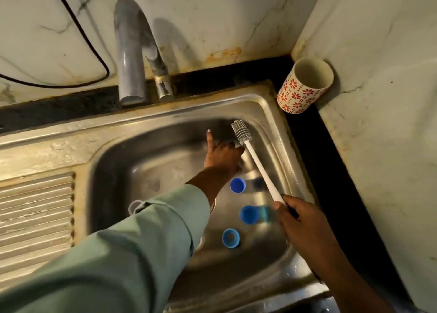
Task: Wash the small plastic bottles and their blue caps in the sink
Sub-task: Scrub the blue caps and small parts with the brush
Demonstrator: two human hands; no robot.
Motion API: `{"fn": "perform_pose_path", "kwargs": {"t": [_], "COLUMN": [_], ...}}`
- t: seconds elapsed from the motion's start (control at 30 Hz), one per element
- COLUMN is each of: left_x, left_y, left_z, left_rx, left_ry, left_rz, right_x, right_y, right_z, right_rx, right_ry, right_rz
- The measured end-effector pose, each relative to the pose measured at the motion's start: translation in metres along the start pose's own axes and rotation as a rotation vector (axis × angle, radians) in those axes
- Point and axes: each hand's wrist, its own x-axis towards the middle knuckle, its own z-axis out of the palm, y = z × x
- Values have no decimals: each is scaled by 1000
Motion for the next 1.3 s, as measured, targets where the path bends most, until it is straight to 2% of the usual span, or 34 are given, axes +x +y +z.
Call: {"fn": "perform_pose_path", "kwargs": {"t": [0.1,0.17,0.23,0.33,0.47,0.6,0.63,0.7,0.8,0.87,0.97,1.07,1.3], "left_x": [-17,-39,-55,-64,-58,-29,-22,-36,-65,-91,-138,-176,-234], "left_y": [-23,-60,-97,-123,-119,-135,-143,-134,-114,-104,-90,-78,-79], "left_z": [-13,-8,12,40,44,81,91,58,13,-6,-28,-46,-69], "left_rx": [-338,-636,-715,-646,-676,-941,-1021,-1242,-1886,-2223,-2373,-2459,-2542], "left_ry": [295,422,329,21,-11,-74,-97,-78,151,207,207,259,518], "left_rz": [-157,-439,-676,-739,-825,-989,-1002,-976,-982,-934,-835,-752,-536], "right_x": [-2,-4,-4,-6,-4,-6,-7,-11,-20,-28,-44,-62,-100], "right_y": [-1,-4,-5,-10,-17,-21,-21,-19,-16,-17,-22,-25,-32], "right_z": [0,2,7,24,43,47,46,43,28,16,2,-2,1], "right_rx": [13,25,-11,-69,-133,-152,-162,-188,-349,-479,-598,-728,-828], "right_ry": [6,-17,-45,-110,-138,-153,-159,-150,-90,-51,-27,63,315], "right_rz": [-10,-23,-55,-72,-145,-177,-183,-194,-260,-346,-458,-623,-943]}}
